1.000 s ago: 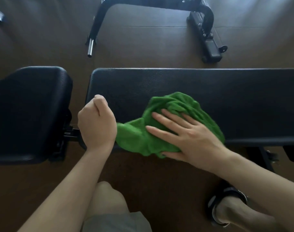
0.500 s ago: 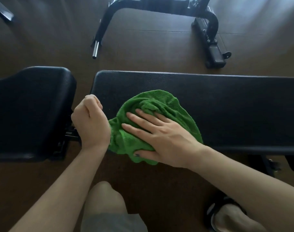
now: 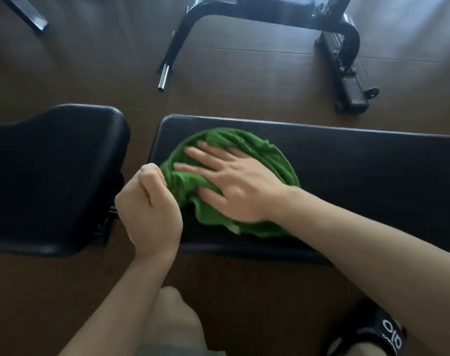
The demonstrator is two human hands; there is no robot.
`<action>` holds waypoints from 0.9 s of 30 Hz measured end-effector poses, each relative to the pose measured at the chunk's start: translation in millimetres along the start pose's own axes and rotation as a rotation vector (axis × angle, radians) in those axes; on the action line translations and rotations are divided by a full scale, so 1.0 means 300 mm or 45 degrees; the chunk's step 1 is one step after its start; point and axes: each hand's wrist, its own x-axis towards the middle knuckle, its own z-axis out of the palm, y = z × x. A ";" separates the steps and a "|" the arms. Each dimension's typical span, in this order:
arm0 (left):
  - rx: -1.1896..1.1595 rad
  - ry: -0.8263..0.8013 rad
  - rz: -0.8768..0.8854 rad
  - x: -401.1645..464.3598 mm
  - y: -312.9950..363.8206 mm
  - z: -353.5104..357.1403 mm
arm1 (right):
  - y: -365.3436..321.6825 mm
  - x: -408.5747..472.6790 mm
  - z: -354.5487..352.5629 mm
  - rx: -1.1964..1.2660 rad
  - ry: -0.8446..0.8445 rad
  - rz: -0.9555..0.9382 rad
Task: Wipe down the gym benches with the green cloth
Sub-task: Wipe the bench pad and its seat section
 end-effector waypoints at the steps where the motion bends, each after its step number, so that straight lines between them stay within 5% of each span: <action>1: 0.046 -0.010 0.003 0.002 -0.005 0.001 | 0.006 0.064 -0.006 0.005 0.029 0.053; 5: 0.222 -0.061 0.016 0.013 -0.020 0.004 | 0.103 0.155 -0.027 0.067 0.163 0.364; 11: 0.259 -0.059 0.038 0.007 -0.013 0.007 | 0.399 -0.178 -0.086 0.022 0.243 0.959; 16: 0.237 -0.070 0.050 0.002 -0.013 0.019 | 0.394 -0.238 -0.075 -0.006 0.281 1.203; 23: 0.272 -0.100 0.059 0.000 -0.018 0.018 | 0.108 0.246 -0.046 -0.013 0.217 0.860; 27: 0.286 -0.106 0.059 0.001 -0.018 0.013 | 0.102 0.208 -0.030 0.062 0.250 0.694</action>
